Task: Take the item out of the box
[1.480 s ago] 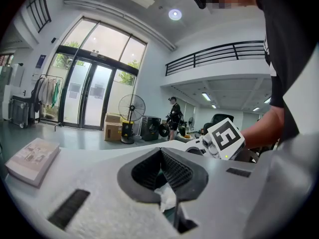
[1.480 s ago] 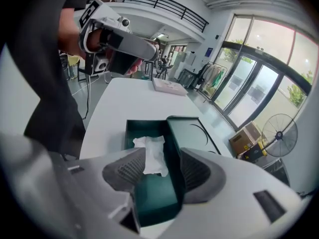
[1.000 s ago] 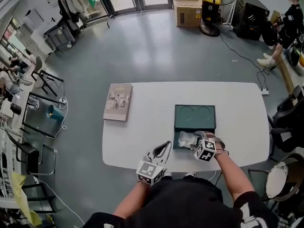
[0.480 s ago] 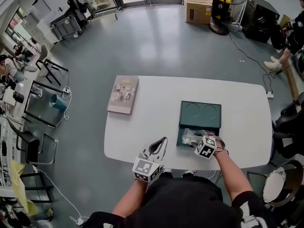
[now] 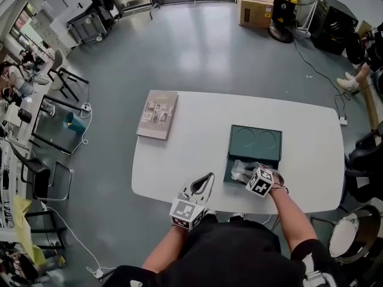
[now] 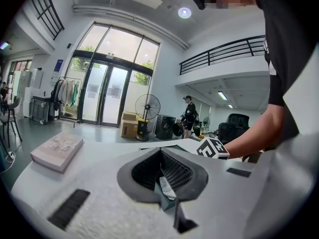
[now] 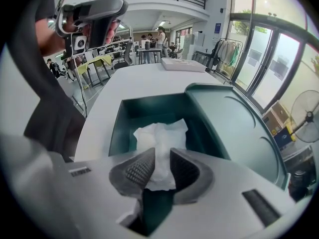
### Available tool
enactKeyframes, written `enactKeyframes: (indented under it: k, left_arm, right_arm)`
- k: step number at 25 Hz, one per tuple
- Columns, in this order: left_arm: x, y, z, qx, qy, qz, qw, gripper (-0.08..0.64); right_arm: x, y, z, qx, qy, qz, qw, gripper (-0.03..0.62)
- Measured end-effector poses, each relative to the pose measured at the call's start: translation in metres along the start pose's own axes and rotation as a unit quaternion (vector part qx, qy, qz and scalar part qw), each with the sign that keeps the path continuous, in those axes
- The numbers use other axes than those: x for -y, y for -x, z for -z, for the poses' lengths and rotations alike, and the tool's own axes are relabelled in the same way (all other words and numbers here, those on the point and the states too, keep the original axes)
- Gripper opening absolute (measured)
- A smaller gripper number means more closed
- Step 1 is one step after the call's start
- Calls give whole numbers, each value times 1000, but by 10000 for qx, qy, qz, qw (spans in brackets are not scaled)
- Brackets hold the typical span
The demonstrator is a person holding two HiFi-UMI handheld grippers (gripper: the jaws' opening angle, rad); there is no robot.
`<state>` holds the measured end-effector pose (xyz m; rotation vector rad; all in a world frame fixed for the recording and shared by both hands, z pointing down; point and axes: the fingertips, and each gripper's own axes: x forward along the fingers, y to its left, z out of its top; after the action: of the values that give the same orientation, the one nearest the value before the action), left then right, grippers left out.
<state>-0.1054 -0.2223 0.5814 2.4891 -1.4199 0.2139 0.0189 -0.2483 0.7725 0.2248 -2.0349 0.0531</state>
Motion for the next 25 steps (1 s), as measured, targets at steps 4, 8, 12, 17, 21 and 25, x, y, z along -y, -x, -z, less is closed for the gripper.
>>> enactKeyframes:
  k: [4,8,12,17,21,25]
  left_arm:
    - [-2,-2,-2,13,-35,2,10000,11]
    - [-1,-2,0,24,-60,51,10000,11]
    - [3,-5,-2,-6,-69,63,10000,11]
    - [5,-8,-1,-1,-98,83,9999,11]
    - [6,-10,2,7,-132,152,9998,11]
    - [11,-12,-2,22,-146,239,9996,11]
  right_arm:
    - [4,3,-1,54,-6,111,9999,60]
    - [8,9,-6,173,-46,294,9994,20]
    - [12,21,-10,326,-92,461,9984,11]
    - [13,41,-21,595,-137,700,9957,11]
    - [17,64,-35,874,-214,973,9912,11]
    - [23,94,-51,1256,-398,1308,9826,11]
